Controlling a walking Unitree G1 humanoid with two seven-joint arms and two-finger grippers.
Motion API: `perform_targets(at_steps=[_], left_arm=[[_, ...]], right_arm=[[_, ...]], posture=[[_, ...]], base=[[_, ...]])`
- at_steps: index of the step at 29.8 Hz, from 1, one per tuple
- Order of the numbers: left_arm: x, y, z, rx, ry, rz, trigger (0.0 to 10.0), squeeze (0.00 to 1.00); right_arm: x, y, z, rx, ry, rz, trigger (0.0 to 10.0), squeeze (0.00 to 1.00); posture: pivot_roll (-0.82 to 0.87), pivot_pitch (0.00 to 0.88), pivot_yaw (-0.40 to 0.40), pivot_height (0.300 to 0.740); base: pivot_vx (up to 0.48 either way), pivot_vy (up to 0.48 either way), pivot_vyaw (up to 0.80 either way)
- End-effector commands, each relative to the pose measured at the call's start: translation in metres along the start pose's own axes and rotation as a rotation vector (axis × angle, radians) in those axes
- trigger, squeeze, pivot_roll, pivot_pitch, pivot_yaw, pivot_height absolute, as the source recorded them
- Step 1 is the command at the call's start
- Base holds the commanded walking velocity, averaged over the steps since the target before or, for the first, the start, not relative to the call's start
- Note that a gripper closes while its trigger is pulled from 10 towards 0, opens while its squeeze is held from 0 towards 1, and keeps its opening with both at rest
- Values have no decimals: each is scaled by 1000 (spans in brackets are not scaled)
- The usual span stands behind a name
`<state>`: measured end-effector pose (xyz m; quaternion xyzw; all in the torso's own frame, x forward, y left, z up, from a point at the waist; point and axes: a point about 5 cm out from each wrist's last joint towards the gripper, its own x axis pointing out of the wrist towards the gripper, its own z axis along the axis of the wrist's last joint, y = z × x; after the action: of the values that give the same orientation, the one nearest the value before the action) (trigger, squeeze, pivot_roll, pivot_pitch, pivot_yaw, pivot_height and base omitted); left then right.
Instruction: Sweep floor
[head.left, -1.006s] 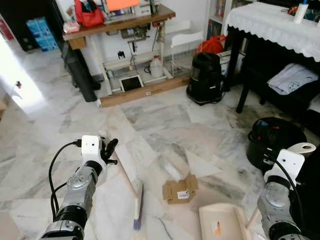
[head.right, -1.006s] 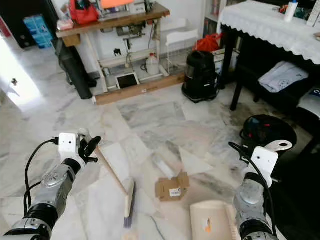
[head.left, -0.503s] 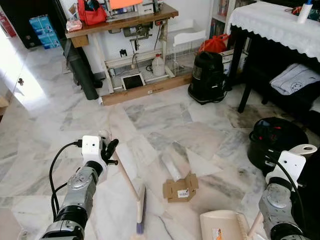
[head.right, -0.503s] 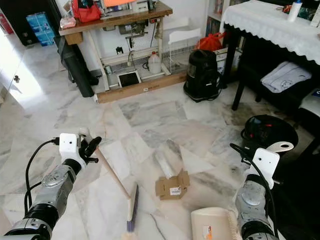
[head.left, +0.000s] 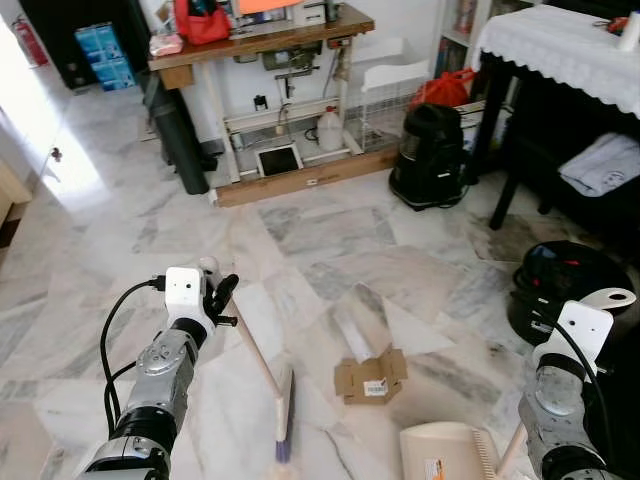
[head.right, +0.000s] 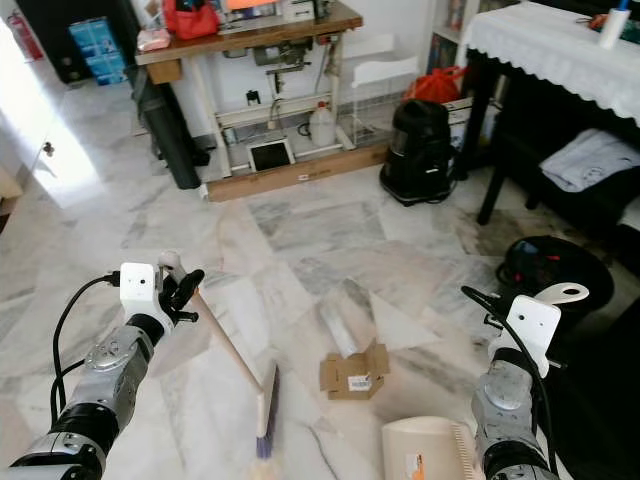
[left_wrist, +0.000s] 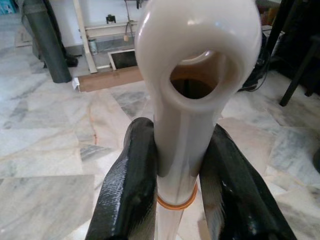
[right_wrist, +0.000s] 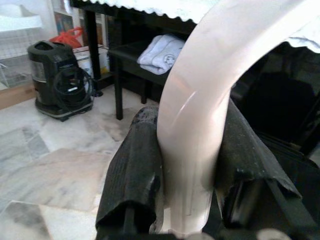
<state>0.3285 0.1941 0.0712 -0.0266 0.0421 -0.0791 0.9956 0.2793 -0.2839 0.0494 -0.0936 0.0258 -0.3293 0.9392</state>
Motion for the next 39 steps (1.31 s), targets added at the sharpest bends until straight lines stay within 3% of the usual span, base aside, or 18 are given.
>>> perform_targets(at_steps=[1, 5, 8, 13, 18, 23, 30, 39], left_arm=[[1, 3, 5, 0, -21, 5, 10000, 0], [1, 3, 4, 1, -20, 3, 10000, 0], [0, 3, 3, -1, -19, 2, 10000, 0], [-2, 4, 2, -1, -17, 3, 10000, 0], [-4, 5, -1, 13, -9, 7, 10000, 0], [-4, 8, 6, 48, -62, 72, 10000, 0], [-10, 18, 22, 71, -157, 162, 10000, 0], [-18, 10, 22, 99, -199, 143, 10000, 0]], right_arm=[[4, 0, 6, 9, -19, -1, 10000, 0], [3, -2, 6, -1, -35, -25, 10000, 0], [4, -20, 8, -77, -76, -173, 10000, 0], [0, -29, 7, -73, -97, -218, 10000, 0], [-6, -22, 6, -28, -109, -156, 10000, 0], [-12, 1, 12, 42, -136, -30, 10000, 0], [-15, 7, 14, 69, -134, -6, 10000, 0], [-16, 3, 12, 74, -124, 2, 10000, 0]], posture=[[-42, 0, 95, 740], [-47, 0, 96, 740], [-53, 0, 97, 740], [-63, 0, 101, 740], [-71, 0, 102, 740], [-66, 0, 98, 740], [-57, 0, 88, 740], [-47, 0, 78, 740]], base=[[0, 0, 0], [0, 0, 0], [0, 0, 0], [0, 0, 0], [0, 0, 0], [0, 0, 0], [0, 0, 0], [0, 0, 0]])
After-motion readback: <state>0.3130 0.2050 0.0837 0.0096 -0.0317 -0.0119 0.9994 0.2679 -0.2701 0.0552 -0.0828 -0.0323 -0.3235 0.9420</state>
